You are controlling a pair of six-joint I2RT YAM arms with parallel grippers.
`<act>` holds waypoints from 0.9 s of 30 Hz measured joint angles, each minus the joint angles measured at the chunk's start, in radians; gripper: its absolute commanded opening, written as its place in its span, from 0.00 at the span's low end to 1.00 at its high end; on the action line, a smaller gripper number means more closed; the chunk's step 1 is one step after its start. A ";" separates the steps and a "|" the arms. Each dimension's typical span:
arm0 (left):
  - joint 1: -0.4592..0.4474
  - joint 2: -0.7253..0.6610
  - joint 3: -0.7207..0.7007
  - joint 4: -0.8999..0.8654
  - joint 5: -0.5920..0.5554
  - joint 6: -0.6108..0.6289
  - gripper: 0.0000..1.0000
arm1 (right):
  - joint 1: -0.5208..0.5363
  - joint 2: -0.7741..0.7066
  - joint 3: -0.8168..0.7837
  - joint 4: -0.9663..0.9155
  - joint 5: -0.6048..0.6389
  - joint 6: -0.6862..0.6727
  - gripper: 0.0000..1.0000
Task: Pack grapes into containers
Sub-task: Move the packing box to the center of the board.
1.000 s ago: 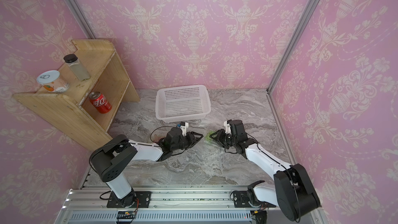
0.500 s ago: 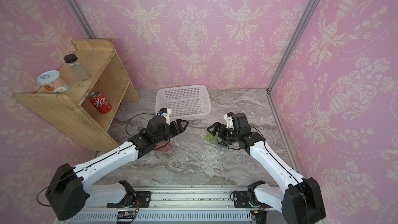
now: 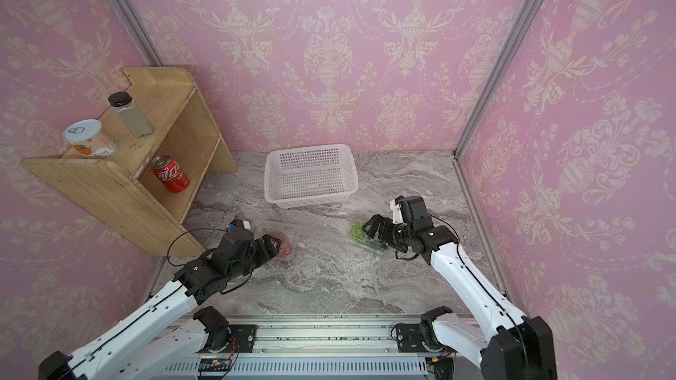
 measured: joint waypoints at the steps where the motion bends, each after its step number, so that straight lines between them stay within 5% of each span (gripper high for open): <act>1: 0.000 -0.018 -0.007 -0.016 0.000 -0.014 0.84 | 0.000 0.004 -0.001 0.005 -0.002 0.000 1.00; 7: 0.007 -0.052 -0.074 -0.022 0.003 -0.082 0.87 | 0.000 0.040 -0.008 0.050 -0.025 0.009 1.00; 27: 0.087 0.364 -0.097 0.429 0.085 -0.080 0.85 | 0.000 0.067 -0.016 0.133 -0.061 0.041 1.00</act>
